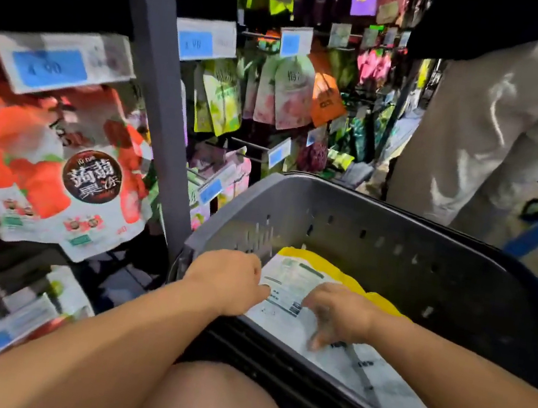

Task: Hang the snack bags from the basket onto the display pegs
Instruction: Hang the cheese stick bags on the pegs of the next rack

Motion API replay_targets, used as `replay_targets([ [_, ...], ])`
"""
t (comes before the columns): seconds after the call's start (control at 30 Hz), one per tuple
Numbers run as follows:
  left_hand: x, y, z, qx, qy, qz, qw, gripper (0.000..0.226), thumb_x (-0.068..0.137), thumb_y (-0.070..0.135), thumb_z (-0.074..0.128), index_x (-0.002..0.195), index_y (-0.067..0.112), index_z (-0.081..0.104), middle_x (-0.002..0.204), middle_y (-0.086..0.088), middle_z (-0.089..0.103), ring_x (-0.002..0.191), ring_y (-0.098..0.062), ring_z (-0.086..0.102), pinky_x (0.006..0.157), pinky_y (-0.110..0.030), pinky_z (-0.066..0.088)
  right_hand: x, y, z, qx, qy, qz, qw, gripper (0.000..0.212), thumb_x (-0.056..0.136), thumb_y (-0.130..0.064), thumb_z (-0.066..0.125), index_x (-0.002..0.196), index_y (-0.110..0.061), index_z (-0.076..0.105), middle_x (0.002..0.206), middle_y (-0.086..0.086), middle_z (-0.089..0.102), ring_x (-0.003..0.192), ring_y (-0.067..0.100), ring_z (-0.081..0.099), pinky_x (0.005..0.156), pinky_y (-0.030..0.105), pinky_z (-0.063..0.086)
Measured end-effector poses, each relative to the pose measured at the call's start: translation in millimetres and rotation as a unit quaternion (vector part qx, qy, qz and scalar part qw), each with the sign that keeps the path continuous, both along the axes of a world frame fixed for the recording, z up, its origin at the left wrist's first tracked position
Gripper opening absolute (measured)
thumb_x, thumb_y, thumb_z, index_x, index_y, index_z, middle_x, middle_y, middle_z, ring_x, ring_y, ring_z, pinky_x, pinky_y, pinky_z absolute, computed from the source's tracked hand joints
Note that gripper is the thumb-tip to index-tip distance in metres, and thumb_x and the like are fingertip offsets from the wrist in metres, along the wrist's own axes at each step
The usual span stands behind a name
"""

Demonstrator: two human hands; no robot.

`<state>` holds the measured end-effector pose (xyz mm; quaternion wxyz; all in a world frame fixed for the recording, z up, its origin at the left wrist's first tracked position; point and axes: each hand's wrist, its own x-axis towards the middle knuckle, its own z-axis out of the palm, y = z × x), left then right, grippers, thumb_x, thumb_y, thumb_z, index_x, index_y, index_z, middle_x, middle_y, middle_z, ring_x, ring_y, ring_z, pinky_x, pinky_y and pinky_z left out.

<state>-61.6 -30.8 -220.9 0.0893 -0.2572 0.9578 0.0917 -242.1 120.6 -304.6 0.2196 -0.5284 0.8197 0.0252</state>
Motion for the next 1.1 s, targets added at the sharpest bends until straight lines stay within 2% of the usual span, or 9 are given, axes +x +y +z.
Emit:
replay_targets([
  [0.13, 2, 2, 1, -0.007, -0.017, 0.003, 1.0, 0.032, 0.091, 0.059, 0.048, 0.096, 0.028, 0.055, 0.105, 0.003, 0.066, 0.101, -0.023, 0.06, 0.088, -0.037, 0.05, 0, -1, -23, -0.023, 0.011, 0.04, 0.999, 0.084, 0.067, -0.06, 0.081, 0.139, -0.032, 0.049, 0.144, -0.002, 0.045, 0.135, 0.021, 0.037, 0.111, 0.032, 0.032],
  [0.43, 5, 6, 4, -0.009, -0.036, 0.014, 0.999, 0.034, 0.092, 0.061, 0.047, 0.1, 0.03, 0.058, 0.102, 0.005, 0.066, 0.099, -0.021, 0.06, 0.087, -0.037, 0.05, 7, 1, -40, -0.051, 0.012, 0.078, 0.996, 0.066, 0.084, -0.059, 0.065, 0.141, -0.029, 0.054, 0.154, 0.0, 0.041, 0.142, 0.02, 0.037, 0.115, 0.033, 0.031],
  [0.57, 4, 6, 3, -0.004, -0.039, 0.016, 0.999, 0.031, 0.092, 0.061, 0.046, 0.094, 0.031, 0.054, 0.098, 0.007, 0.065, 0.096, -0.019, 0.06, 0.086, -0.036, 0.05, 6, 4, -43, -0.071, -0.028, 0.041, 0.996, 0.091, 0.071, -0.088, 0.03, 0.128, -0.028, 0.067, 0.149, -0.002, 0.049, 0.137, 0.02, 0.044, 0.114, 0.033, 0.035],
  [0.63, 3, 7, 3, -0.003, -0.035, 0.017, 0.999, 0.03, 0.092, 0.061, 0.046, 0.094, 0.032, 0.055, 0.098, 0.008, 0.065, 0.096, -0.018, 0.059, 0.085, -0.035, 0.05, 8, 4, -40, -0.079, -0.044, 0.02, 0.996, 0.076, 0.081, -0.08, 0.036, 0.123, -0.027, 0.07, 0.146, -0.002, 0.052, 0.136, 0.017, 0.046, 0.113, 0.032, 0.035],
  [0.73, 4, 7, 3, -0.001, -0.029, 0.019, 0.999, 0.029, 0.092, 0.06, 0.047, 0.092, 0.032, 0.055, 0.096, 0.009, 0.065, 0.094, -0.017, 0.06, 0.084, -0.035, 0.051, 11, 1, -38, -0.091, -0.039, 0.01, 0.995, 0.037, 0.097, -0.046, 0.055, 0.122, -0.023, 0.071, 0.144, -0.002, 0.054, 0.135, 0.016, 0.046, 0.112, 0.029, 0.035],
  [0.83, 5, 7, 1, -0.001, -0.026, 0.019, 1.0, 0.029, 0.093, 0.06, 0.047, 0.09, 0.032, 0.054, 0.094, 0.008, 0.065, 0.093, -0.017, 0.06, 0.083, -0.035, 0.051, 15, -2, -43, -0.098, -0.044, -0.025, 0.994, 0.033, 0.1, -0.039, 0.053, 0.12, -0.019, 0.07, 0.134, -0.002, 0.062, 0.127, 0.019, 0.052, 0.107, 0.031, 0.04],
  [0.9, 5, 7, 0, 0.0, -0.021, 0.017, 1.0, 0.029, 0.093, 0.059, 0.046, 0.09, 0.032, 0.055, 0.095, 0.008, 0.066, 0.093, -0.017, 0.06, 0.083, -0.035, 0.051, 18, -4, -46, -0.101, -0.041, -0.052, 0.993, 0.031, 0.102, -0.039, 0.049, 0.107, -0.017, 0.07, 0.114, -0.001, 0.068, 0.108, 0.023, 0.059, 0.095, 0.032, 0.045],
  [0.97, 5, 6, 0, 0.002, -0.015, 0.015, 1.0, 0.029, 0.093, 0.059, 0.046, 0.092, 0.031, 0.056, 0.095, 0.008, 0.066, 0.093, -0.017, 0.061, 0.084, -0.036, 0.052, 18, -6, -43, -0.117, -0.033, -0.086, 0.989, 0.031, 0.103, -0.037, 0.045, 0.091, -0.014, 0.062, 0.095, 0.004, 0.065, 0.091, 0.024, 0.057, 0.081, 0.033, 0.046],
  [1.1, 6, 4, -4, 0.003, 0.002, 0.007, 1.0, 0.027, 0.093, 0.056, 0.047, 0.088, 0.029, 0.054, 0.096, 0.008, 0.065, 0.093, -0.019, 0.059, 0.082, -0.034, 0.049, 10, -5, -28, -0.173, -0.012, -0.142, 0.974, 0.031, 0.105, -0.032, 0.042, 0.079, -0.016, 0.047, 0.083, 0.004, 0.053, 0.084, 0.026, 0.052, 0.071, 0.036, 0.039],
])
